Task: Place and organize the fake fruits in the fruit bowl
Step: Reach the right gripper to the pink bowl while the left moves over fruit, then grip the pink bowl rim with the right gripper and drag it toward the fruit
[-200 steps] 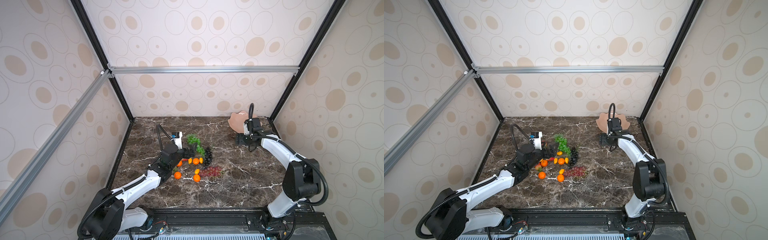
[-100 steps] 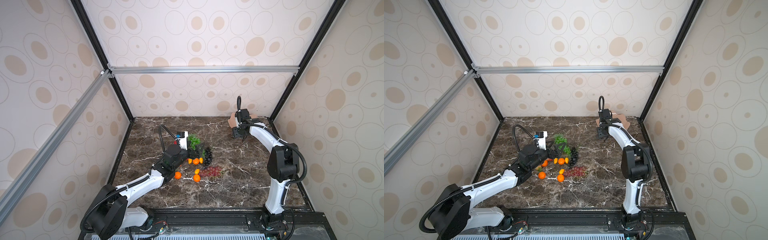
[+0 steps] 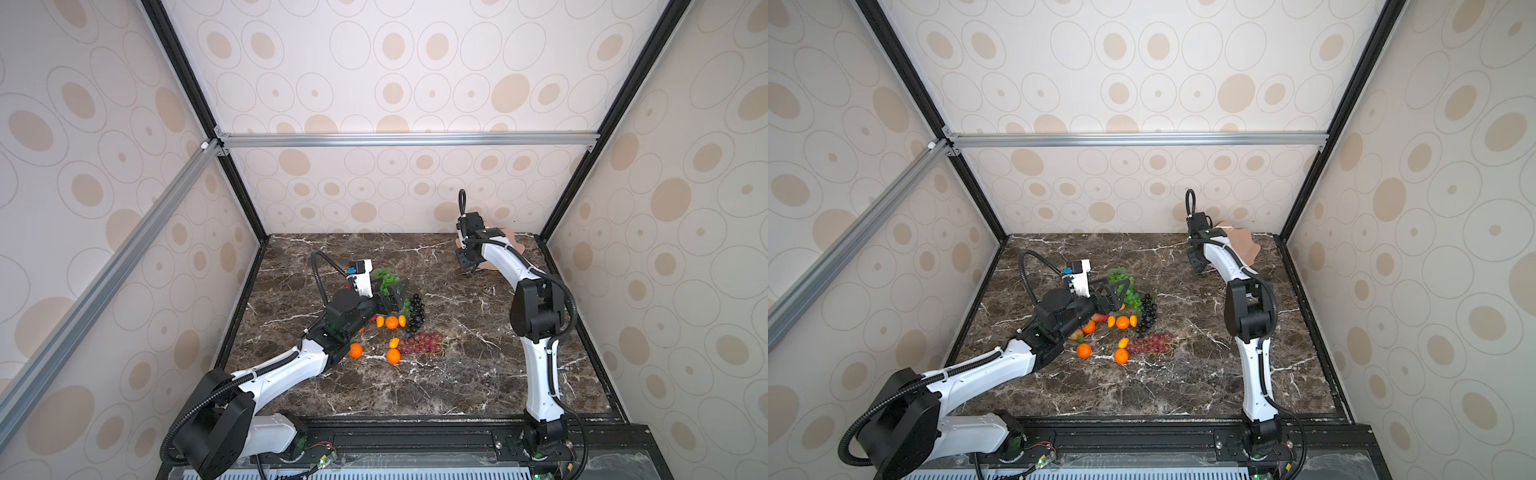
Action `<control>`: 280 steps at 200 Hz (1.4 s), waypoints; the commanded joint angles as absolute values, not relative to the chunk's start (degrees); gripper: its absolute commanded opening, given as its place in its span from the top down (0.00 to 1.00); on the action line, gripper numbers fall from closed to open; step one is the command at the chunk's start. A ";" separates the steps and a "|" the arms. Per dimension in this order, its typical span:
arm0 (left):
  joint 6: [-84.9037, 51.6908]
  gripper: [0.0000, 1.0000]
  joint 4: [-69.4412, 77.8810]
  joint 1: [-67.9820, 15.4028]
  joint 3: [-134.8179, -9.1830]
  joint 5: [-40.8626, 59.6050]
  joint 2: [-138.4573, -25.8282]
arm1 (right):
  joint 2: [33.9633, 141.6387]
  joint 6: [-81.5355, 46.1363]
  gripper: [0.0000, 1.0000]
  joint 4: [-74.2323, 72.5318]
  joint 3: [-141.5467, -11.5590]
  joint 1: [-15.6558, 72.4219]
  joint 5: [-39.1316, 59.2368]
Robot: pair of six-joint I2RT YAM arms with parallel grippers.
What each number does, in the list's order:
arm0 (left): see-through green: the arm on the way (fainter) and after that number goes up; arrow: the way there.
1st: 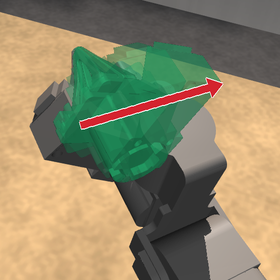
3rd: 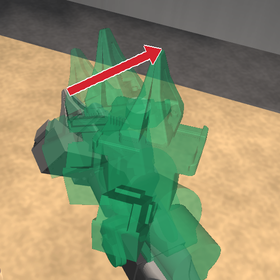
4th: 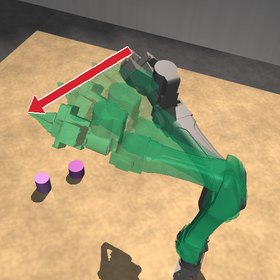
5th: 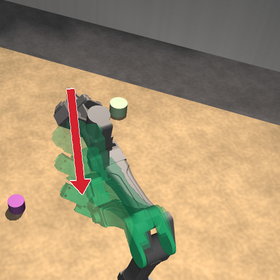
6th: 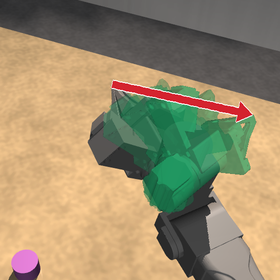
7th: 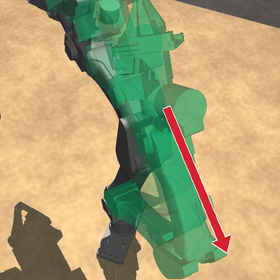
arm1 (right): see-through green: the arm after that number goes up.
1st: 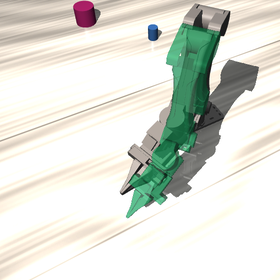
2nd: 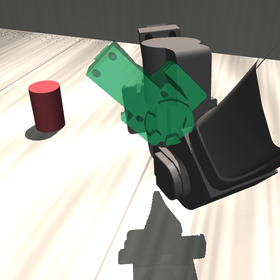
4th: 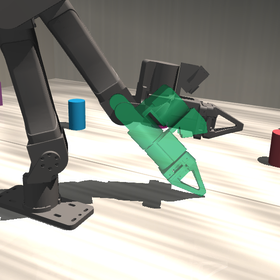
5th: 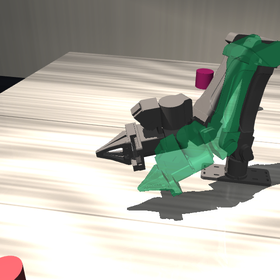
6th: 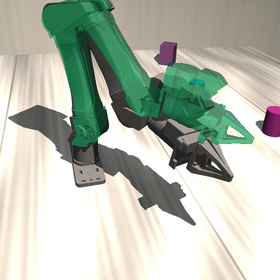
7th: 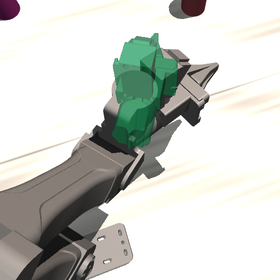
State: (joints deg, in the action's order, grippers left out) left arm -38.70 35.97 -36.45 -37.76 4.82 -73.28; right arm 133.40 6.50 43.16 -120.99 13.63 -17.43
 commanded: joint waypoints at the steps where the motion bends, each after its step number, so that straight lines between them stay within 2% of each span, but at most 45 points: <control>1: -38.80 0.02 35.34 -36.84 -39.90 3.93 -72.50 | 137.44 8.64 0.52 48.07 -126.64 14.24 -20.42; 49: -38.39 0.02 33.93 -36.90 -39.63 3.38 -72.15 | 143.20 11.14 0.57 50.41 -135.08 14.33 -22.48; 108: -38.39 0.01 33.97 -36.77 -38.43 2.64 -71.19 | 145.63 13.00 0.63 49.56 -136.79 14.39 -21.98; 153: -38.67 0.02 33.97 -36.78 -38.07 2.42 -70.85 | 146.15 13.36 0.79 49.48 -137.55 14.41 -21.01; 196: -38.99 0.02 34.53 -36.89 -36.97 1.70 -70.14 | 145.54 13.19 0.89 50.30 -137.31 14.41 -20.11; 248: -39.44 0.02 36.12 -36.88 -34.91 3.39 -69.36 | 140.48 12.81 0.95 51.42 -133.35 15.33 -20.92; 266: -38.86 0.02 35.24 -36.90 -34.70 3.50 -69.26 | 138.59 11.31 1.00 53.84 -132.10 15.74 -20.72; 280: -38.28 0.02 34.19 -36.91 -34.71 3.51 -69.02 | 136.61 9.94 1.00 54.88 -127.24 15.73 -20.62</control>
State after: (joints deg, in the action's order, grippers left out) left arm -38.79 34.22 -36.45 -34.50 3.11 -70.52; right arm 140.92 13.04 49.17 -132.35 14.92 -22.81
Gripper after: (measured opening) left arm 0.983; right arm 0.070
